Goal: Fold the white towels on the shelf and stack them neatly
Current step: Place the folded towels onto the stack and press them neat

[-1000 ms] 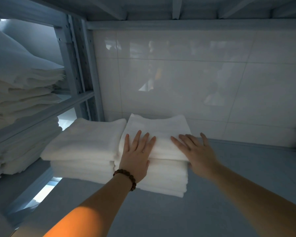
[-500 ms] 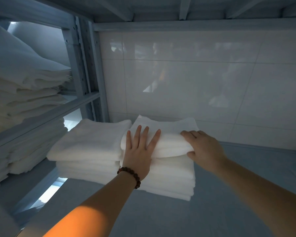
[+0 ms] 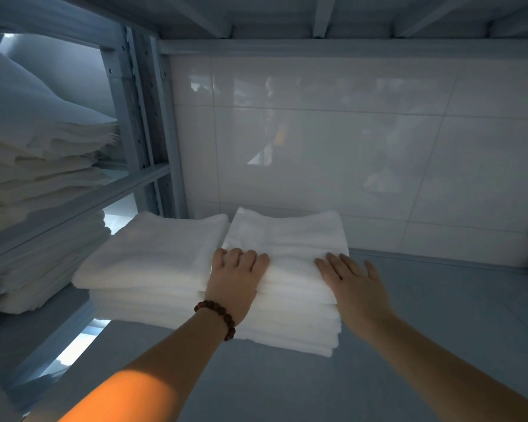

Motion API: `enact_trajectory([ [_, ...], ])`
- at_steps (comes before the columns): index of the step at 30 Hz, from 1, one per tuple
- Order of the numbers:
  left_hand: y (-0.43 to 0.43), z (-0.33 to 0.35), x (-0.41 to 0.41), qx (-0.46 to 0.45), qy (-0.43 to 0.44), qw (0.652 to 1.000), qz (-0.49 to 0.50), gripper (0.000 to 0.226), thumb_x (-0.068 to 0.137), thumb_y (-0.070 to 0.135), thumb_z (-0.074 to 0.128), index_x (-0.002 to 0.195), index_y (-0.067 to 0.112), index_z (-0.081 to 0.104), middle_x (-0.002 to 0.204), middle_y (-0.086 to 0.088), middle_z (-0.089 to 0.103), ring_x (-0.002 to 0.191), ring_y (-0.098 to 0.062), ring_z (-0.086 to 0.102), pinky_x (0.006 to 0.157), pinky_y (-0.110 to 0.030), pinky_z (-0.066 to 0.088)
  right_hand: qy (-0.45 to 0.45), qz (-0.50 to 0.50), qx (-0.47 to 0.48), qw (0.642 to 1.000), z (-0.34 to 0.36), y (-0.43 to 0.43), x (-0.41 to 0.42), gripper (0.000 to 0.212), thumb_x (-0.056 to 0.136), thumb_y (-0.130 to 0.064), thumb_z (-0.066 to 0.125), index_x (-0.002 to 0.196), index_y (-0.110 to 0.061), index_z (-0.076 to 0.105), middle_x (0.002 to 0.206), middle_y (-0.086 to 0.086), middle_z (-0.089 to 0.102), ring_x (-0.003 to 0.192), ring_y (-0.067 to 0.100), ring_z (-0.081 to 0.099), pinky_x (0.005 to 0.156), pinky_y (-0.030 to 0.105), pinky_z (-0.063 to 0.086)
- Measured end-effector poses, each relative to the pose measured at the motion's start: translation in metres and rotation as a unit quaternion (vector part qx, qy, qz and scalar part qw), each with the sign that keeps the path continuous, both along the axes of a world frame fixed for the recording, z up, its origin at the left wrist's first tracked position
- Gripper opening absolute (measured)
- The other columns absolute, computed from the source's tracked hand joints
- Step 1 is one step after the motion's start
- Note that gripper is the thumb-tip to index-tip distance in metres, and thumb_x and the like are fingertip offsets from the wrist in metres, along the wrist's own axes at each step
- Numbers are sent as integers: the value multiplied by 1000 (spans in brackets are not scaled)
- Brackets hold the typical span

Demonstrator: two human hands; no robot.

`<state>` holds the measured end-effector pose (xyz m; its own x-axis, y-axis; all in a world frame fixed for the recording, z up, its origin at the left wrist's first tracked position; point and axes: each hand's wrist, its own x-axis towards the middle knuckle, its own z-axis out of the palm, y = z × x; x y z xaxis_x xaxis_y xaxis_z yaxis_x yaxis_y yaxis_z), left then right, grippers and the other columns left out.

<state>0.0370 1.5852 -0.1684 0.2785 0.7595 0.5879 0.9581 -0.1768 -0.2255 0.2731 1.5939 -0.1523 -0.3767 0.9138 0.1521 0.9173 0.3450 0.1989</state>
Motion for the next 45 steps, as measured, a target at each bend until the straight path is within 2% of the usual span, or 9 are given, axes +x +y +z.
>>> enact_trajectory([
  [7, 1, 11, -27, -35, -54, 992, -108, 45, 79, 43, 65, 118, 21, 59, 105, 1, 63, 95, -24, 59, 88, -41, 44, 68, 38, 20, 997, 19, 4, -10, 60, 90, -46, 40, 144, -25, 24, 146, 0, 38, 135, 20, 35, 111, 47, 25],
  [13, 18, 18, -34, -146, -47, 988, -38, 64, 87, 10, 57, 143, 26, 30, 148, 2, 36, 137, -24, 30, 109, -39, 29, 71, 18, -5, 997, 18, 19, -12, 58, 91, -27, 52, 143, -24, 27, 143, 1, 43, 126, 26, 45, 94, 38, 45],
  [17, 32, 46, -28, -51, -73, 995, -40, 60, 75, -8, 54, 128, 22, 52, 127, -1, 58, 118, -26, 51, 79, -39, 54, 83, -1, 84, 993, 43, 31, -21, 58, 80, -2, 51, 132, -26, 43, 116, 5, 61, 99, 30, 61, 77, 38, 53],
  [19, 33, 46, -30, -2, -119, 991, -65, 64, 69, -15, 56, 124, 17, 59, 125, -6, 62, 116, -31, 56, 78, -43, 56, 107, 22, 149, 983, 43, 31, -20, 63, 76, 1, 53, 134, -21, 46, 122, 11, 60, 108, 32, 59, 84, 43, 51],
  [22, 29, 15, -37, -134, -84, 986, -56, 67, 86, 7, 60, 143, 29, 34, 149, 5, 36, 138, -19, 30, 106, -35, 37, 13, 18, 41, 999, 16, 18, -22, 69, 90, -20, 53, 149, -25, 17, 151, 5, 32, 137, 24, 34, 113, 44, 26],
  [36, 31, 25, -39, -198, -20, 979, -34, 65, 85, 47, 44, 143, 30, 23, 149, 3, 32, 140, -21, 23, 116, -51, 5, 101, 70, -71, 990, 17, 14, -7, 66, 92, -23, 49, 149, -26, 17, 157, -1, 19, 144, 15, 19, 117, 29, 16],
  [38, 23, 27, -23, -191, -28, 979, -62, 70, 81, 64, 28, 144, 33, 20, 150, 2, 31, 140, -22, 24, 116, -50, 4, 273, 64, -133, 951, 22, 13, -6, 52, 94, -27, 51, 144, -24, 35, 154, -2, 28, 142, 11, 23, 117, 25, 15],
  [41, 16, 22, 14, -157, -27, 982, -97, 78, 80, 76, 17, 146, 33, 18, 152, 1, 29, 140, -22, 23, 116, -50, 5, 656, -56, -165, 734, 32, 19, -5, 36, 97, -23, 49, 132, -18, 52, 141, -4, 46, 132, 13, 40, 105, 12, 29],
  [45, 23, 12, 35, -102, 3, 989, -103, 78, 82, 77, 18, 144, 30, 25, 148, -3, 36, 138, -27, 28, 115, -52, 11, 803, -162, -257, 513, 21, 38, -6, 48, 96, -43, 43, 131, -12, 52, 135, 11, 54, 123, 28, 51, 110, 41, 35],
])
